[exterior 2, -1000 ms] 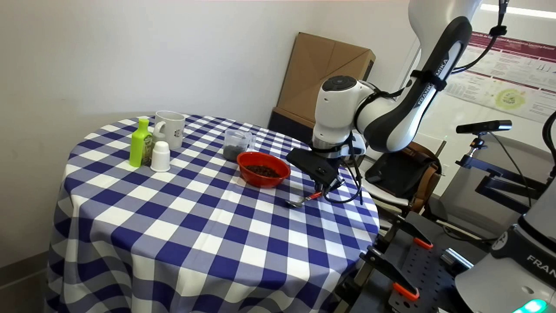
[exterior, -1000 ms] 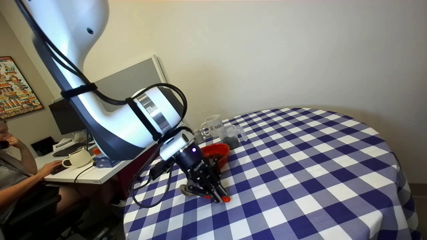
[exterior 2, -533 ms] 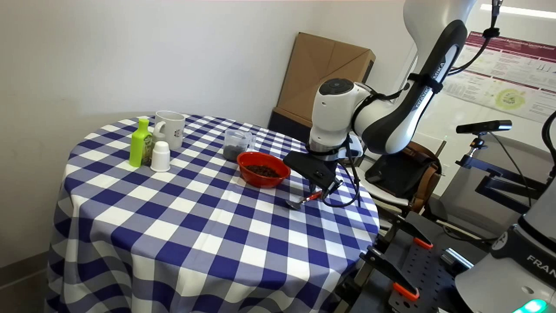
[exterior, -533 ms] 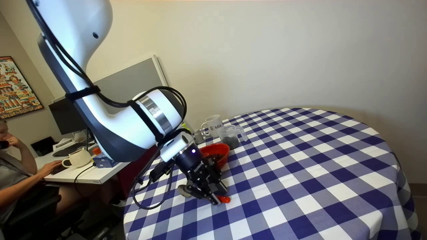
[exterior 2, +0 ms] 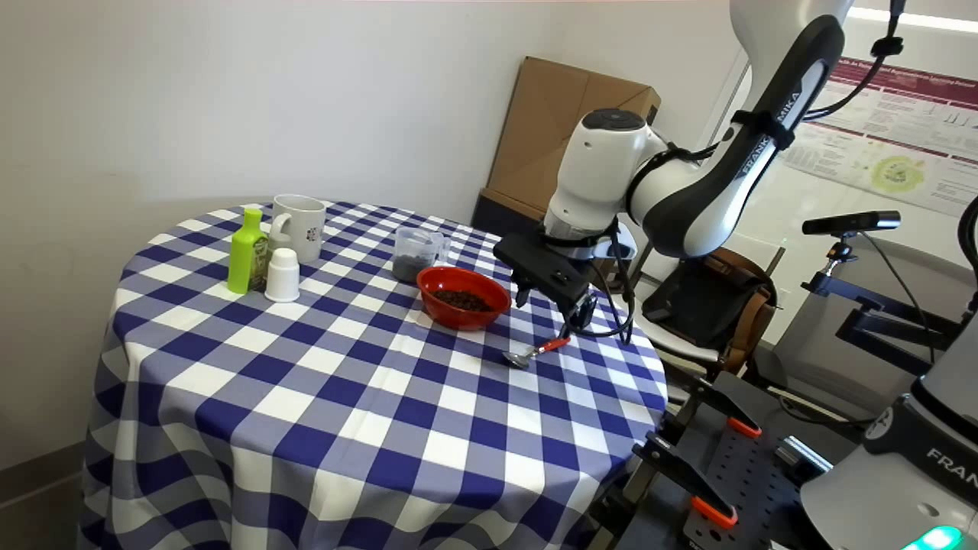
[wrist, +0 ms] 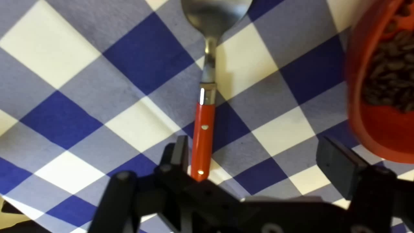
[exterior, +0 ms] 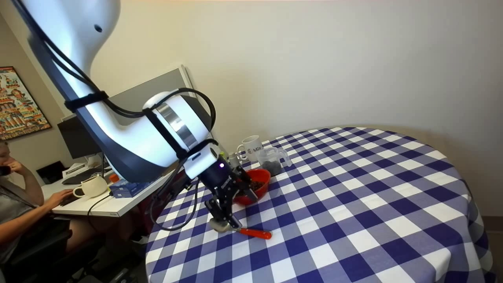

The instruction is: Transfer a spoonful of contents from the bowl into the jar

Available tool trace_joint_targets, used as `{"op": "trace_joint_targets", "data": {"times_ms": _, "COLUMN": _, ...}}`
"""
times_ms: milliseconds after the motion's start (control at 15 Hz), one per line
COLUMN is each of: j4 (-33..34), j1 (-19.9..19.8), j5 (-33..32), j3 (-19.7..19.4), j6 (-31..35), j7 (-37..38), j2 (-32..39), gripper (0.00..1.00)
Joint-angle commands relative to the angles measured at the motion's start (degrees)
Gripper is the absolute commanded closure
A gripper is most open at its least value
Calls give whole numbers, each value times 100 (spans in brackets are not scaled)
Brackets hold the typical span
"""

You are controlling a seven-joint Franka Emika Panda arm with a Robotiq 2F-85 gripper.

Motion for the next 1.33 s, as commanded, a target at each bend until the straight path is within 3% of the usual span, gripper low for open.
{"op": "trace_joint_targets", "data": {"times_ms": 0, "j4": -527, "j1": -471, "j5": 583, "j3": 174, "j6": 666, "j7": -1401, "j2": -754, "gripper": 0}}
{"op": "trace_joint_targets", "data": {"times_ms": 133, "j4": -704, "j1": -974, "j5": 598, "j3": 536, "j6": 882, "j7": -2196, "j2": -985, "gripper": 0}}
{"op": "trace_joint_targets", "data": {"times_ms": 467, "j4": -811, "j1": -1821, "j5": 1006, "j3": 1550, "j6": 343, "j7": -4220, "j2": -1341, "gripper": 0}}
{"op": "trace_joint_targets", "data": {"times_ms": 867, "j4": -284, "j1": -2640, "j5": 2022, "j3": 2931, "j6": -447, "j7": -6731, "j2": -1284, "gripper": 0}}
{"op": "trace_joint_targets", "data": {"times_ms": 1267, "j4": 511, "j1": -4016, "j5": 3654, "j3": 4600, "j6": -1110, "j7": -9153, "j2": -1007, "gripper": 0}}
